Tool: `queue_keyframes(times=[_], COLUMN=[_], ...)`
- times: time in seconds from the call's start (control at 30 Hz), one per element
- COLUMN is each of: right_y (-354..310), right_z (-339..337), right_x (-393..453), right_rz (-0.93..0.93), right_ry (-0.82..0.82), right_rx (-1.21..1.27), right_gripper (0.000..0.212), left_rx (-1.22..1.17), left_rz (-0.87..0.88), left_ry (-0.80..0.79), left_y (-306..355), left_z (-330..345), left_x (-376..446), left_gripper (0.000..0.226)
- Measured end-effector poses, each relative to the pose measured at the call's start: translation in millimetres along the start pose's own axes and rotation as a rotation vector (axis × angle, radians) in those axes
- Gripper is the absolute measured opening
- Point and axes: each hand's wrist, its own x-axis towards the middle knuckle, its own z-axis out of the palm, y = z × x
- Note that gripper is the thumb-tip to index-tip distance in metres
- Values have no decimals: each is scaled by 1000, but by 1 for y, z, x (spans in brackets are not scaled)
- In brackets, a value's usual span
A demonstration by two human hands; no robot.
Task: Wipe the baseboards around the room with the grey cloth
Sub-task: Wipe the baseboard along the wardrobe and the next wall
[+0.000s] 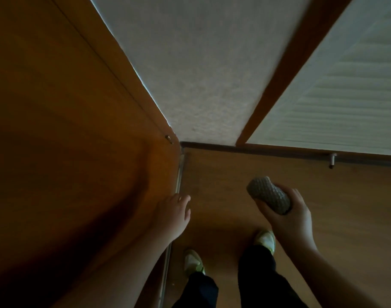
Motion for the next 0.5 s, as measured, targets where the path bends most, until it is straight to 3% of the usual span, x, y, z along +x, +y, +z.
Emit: queue_keyframes(times=[0.3, 0.5], right_y=[127, 204], right_z=[144, 196], right_x=[117, 160], right_rz=[2, 46], right_ry=[-8, 43], right_rx=[24, 4], right_gripper=[46, 51], left_rx=[113, 209], left_rz=[-38, 53], left_ry=[-57, -135], left_y=[-43, -77], left_z=[143, 216], left_x=[126, 179], left_gripper=[68, 95])
